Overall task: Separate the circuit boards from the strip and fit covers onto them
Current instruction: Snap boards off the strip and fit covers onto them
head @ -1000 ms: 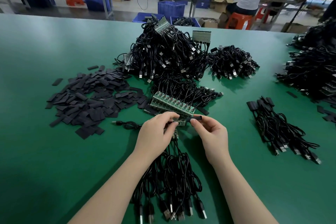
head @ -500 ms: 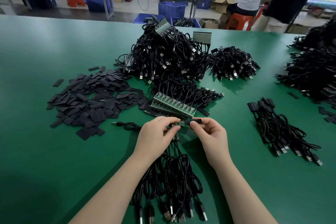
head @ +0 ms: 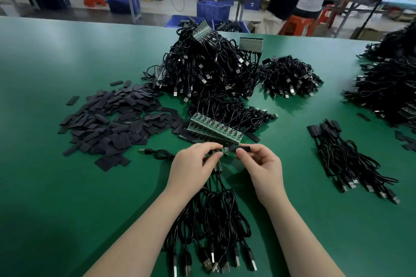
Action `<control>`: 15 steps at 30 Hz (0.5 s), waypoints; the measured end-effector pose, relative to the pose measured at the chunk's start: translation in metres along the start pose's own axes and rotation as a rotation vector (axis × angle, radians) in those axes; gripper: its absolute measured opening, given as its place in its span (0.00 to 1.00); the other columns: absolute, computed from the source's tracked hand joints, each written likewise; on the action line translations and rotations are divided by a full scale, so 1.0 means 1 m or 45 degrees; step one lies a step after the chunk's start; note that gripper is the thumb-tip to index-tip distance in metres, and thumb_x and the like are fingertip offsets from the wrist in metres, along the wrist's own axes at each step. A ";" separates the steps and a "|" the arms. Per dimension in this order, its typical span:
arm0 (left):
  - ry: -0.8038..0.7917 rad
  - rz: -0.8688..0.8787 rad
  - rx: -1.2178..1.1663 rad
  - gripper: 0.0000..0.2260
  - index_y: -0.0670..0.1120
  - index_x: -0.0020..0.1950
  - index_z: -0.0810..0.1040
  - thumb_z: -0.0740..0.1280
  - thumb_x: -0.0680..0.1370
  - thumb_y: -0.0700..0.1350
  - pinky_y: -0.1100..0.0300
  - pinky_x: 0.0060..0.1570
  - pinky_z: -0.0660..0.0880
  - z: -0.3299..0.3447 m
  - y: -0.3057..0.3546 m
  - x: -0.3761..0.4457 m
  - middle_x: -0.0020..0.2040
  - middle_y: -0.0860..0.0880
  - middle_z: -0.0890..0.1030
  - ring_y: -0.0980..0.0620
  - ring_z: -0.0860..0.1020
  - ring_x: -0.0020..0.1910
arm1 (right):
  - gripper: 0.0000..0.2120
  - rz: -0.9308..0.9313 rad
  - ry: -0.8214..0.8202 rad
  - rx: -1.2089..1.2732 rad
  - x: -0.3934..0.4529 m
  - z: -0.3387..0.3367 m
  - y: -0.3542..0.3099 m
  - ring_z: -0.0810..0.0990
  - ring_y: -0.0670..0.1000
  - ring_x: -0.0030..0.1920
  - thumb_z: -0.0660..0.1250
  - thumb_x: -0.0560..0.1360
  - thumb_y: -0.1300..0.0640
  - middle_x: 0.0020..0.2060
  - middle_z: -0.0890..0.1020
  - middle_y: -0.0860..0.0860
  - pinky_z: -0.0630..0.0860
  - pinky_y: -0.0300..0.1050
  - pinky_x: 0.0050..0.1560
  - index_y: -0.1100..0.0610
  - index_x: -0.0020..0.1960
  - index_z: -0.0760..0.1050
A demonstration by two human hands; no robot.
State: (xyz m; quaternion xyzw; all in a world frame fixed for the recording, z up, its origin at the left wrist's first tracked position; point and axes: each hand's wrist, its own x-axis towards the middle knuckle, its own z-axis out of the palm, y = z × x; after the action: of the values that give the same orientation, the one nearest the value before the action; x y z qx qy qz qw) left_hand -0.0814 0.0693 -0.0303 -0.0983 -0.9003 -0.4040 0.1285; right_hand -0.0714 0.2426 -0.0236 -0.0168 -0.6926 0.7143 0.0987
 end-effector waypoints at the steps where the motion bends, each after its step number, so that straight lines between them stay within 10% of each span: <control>1: 0.001 -0.005 -0.007 0.10 0.59 0.59 0.81 0.66 0.78 0.55 0.76 0.42 0.67 0.000 0.000 0.000 0.51 0.61 0.81 0.70 0.73 0.43 | 0.06 0.003 0.002 0.000 0.000 0.000 0.000 0.83 0.43 0.39 0.73 0.74 0.62 0.36 0.85 0.46 0.78 0.34 0.41 0.52 0.45 0.83; 15: -0.058 0.031 -0.166 0.09 0.60 0.57 0.82 0.69 0.77 0.51 0.64 0.50 0.75 -0.001 -0.004 0.001 0.52 0.62 0.81 0.62 0.77 0.49 | 0.08 0.023 -0.072 -0.044 0.000 0.001 0.001 0.82 0.41 0.37 0.74 0.74 0.61 0.35 0.86 0.47 0.76 0.32 0.40 0.47 0.45 0.84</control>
State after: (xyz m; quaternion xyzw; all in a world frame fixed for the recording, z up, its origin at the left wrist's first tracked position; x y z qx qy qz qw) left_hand -0.0830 0.0660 -0.0321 -0.1267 -0.8736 -0.4577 0.1062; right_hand -0.0718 0.2415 -0.0241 -0.0046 -0.7071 0.7034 0.0722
